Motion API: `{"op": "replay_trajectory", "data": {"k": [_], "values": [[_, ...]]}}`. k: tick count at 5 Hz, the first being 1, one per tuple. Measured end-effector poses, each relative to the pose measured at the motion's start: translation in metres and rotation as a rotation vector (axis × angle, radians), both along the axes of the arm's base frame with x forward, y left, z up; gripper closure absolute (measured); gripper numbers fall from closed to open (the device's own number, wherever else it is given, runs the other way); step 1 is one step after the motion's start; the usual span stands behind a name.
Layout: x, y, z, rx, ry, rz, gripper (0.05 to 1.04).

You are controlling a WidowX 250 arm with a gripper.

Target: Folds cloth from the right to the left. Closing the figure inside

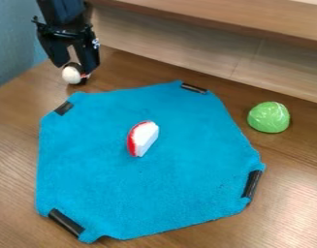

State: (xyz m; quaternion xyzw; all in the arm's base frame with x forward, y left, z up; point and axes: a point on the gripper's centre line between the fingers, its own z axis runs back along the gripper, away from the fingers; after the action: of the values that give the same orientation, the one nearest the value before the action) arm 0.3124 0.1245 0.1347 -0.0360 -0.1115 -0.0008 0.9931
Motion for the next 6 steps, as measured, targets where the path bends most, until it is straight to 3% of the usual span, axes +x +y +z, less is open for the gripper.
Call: {"op": "replay_trajectory", "data": {"k": [1,2,4,6], "values": [[0.0,-0.003,-0.014,-0.032,0.035,-0.007,0.082],[0.013,-0.016,-0.03,-0.14,0.037,-0.079,0.082],[0.03,-0.064,-0.042,-0.01,0.049,-0.106,0.082],[0.028,-0.12,-0.051,-0.013,0.063,-0.175,0.082]]}}
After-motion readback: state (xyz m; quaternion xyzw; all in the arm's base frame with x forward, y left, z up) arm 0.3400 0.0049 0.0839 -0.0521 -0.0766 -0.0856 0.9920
